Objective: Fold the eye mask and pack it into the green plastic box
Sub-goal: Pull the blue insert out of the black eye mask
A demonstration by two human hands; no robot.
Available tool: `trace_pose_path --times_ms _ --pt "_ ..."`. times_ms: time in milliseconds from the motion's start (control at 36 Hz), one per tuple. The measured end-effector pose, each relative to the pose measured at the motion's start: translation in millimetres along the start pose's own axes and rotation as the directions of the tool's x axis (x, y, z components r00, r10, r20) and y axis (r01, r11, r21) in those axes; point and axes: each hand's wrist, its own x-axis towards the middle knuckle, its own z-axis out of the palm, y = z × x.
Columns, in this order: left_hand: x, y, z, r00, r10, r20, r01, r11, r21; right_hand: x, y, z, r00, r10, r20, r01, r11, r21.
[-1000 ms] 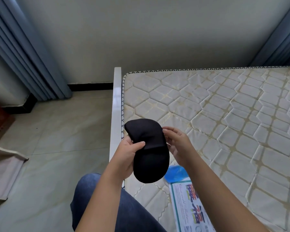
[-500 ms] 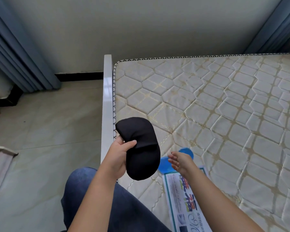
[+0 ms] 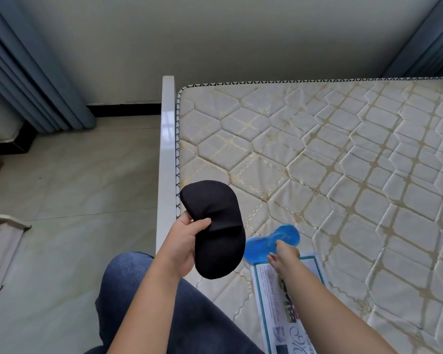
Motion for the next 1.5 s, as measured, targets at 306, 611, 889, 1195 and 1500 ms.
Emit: trace_pose_path --times_ms 306,611,889,1195,1500 --pt "4.2 -3.3 -3.4 1.000 -0.017 -0.011 0.017 0.999 -0.029 6.7 2.7 1.9 0.994 -0.007 -0.110 0.005 1.000 -0.019" --pt "2.2 -2.2 -5.0 1.000 -0.009 -0.001 0.009 0.999 -0.051 3.4 1.0 11.7 0.998 -0.022 -0.055 0.024 0.999 0.022" --pt "-3.5 4.6 -8.1 1.000 0.004 -0.006 -0.004 0.998 -0.060 -11.1 -7.0 10.1 0.998 -0.003 0.068 0.001 1.000 0.028" --pt "-11.4 17.0 -10.3 0.998 0.050 -0.047 -0.054 0.995 -0.089 -61.5 -48.2 22.9 0.931 -0.179 0.317 0.182 0.983 0.023" --pt "-16.4 26.9 -23.7 0.987 0.101 -0.122 -0.121 0.978 -0.167 -115.2 -74.2 24.6 0.743 -0.292 0.603 0.216 0.956 0.197"
